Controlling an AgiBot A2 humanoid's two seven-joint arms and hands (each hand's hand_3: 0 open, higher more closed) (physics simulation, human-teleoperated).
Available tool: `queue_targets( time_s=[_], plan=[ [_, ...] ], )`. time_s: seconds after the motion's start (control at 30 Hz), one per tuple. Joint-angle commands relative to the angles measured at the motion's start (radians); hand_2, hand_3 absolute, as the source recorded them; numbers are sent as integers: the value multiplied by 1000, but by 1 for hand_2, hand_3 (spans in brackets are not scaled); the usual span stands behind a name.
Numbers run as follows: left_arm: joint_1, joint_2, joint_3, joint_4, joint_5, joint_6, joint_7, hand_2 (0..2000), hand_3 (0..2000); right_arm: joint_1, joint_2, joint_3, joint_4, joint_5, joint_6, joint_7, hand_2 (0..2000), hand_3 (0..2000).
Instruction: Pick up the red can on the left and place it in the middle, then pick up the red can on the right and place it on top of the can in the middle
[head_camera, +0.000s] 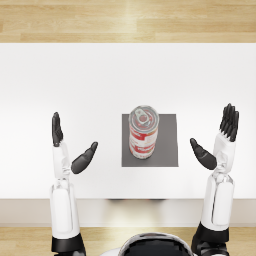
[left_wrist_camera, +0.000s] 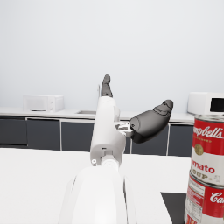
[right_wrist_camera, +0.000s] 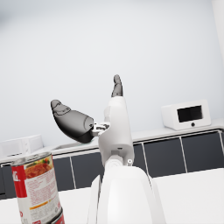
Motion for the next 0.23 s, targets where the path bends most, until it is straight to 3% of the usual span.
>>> queue_targets(
  time_s=[0.03, 0.23],
  plan=[
    [0, 0, 0, 0, 0, 0, 0, 0, 0, 0, 0, 0, 0, 0, 0, 0, 0, 0],
    [0, 0, -1, 0, 0, 0, 0, 0, 0, 0, 0, -1, -1, 0, 0, 1, 0, 0]
  ],
)
